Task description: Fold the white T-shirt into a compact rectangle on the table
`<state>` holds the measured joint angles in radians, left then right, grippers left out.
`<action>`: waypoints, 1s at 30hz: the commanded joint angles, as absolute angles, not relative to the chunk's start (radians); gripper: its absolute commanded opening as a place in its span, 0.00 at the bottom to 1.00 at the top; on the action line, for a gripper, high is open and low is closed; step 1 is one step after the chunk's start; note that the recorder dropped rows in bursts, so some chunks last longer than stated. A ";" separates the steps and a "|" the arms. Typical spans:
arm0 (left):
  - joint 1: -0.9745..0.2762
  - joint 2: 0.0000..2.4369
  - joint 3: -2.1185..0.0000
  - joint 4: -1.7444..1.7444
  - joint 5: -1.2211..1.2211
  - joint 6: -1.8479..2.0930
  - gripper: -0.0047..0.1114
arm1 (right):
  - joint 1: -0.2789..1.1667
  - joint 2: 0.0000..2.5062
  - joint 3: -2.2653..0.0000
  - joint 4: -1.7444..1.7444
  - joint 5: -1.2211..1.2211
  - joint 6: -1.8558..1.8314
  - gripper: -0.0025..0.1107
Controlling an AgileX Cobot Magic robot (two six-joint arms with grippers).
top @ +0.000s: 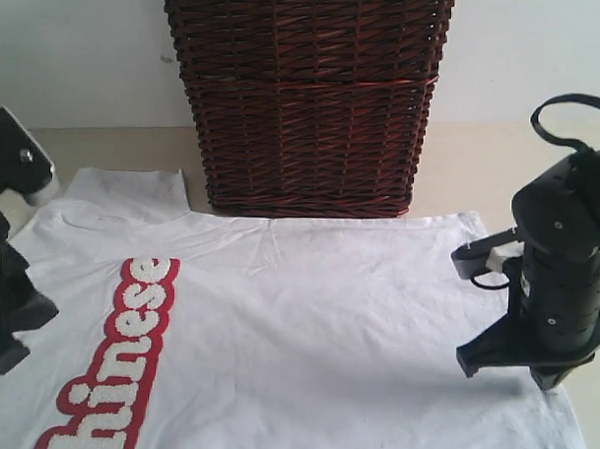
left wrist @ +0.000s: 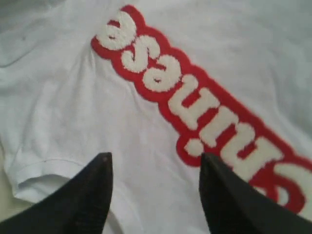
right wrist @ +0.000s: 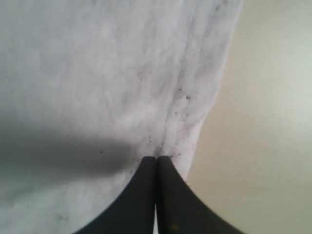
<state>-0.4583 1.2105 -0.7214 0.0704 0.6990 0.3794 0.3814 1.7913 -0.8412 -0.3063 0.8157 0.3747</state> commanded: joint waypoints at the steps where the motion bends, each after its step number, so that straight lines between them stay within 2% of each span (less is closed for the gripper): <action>1: -0.457 1.249 -0.692 0.161 0.756 0.701 0.51 | 0.372 1.703 -0.896 -0.284 0.843 0.321 0.02; 5: -0.457 1.284 -0.682 0.412 0.789 0.714 0.51 | 0.372 1.637 -0.924 -0.195 0.806 0.232 0.02; 11: -0.457 1.290 -0.682 0.421 0.632 0.696 0.51 | 0.372 1.604 -0.926 -0.063 0.646 0.142 0.02; 16: -0.457 1.290 -0.682 0.444 0.663 0.685 0.51 | 0.372 1.604 -0.926 0.032 0.586 0.071 0.02; 17: -0.457 1.290 -0.682 0.453 0.663 0.653 0.52 | 0.372 1.604 -0.926 0.068 0.579 0.037 0.02; 19: -0.457 1.290 -0.682 0.486 0.658 0.590 0.63 | 0.372 1.604 -0.926 0.147 0.574 -0.033 0.02; 20: -0.457 1.290 -0.682 0.514 0.668 0.571 0.71 | 0.372 1.604 -0.926 0.179 0.574 -0.068 0.02; 22: -0.457 1.290 -0.682 0.599 0.735 0.553 0.95 | 0.372 1.604 -0.926 0.245 0.587 -0.134 0.02; 26: -0.457 1.290 -0.682 0.884 0.934 0.537 0.94 | 0.372 1.604 -0.926 0.259 0.595 -0.155 0.02; 28: -0.457 1.290 -0.682 0.818 0.994 0.494 0.94 | 0.372 1.604 -0.926 0.259 0.595 -0.155 0.02; 30: -0.457 1.290 -0.682 0.716 0.911 0.574 0.94 | 0.372 1.604 -0.926 0.261 0.591 -0.155 0.02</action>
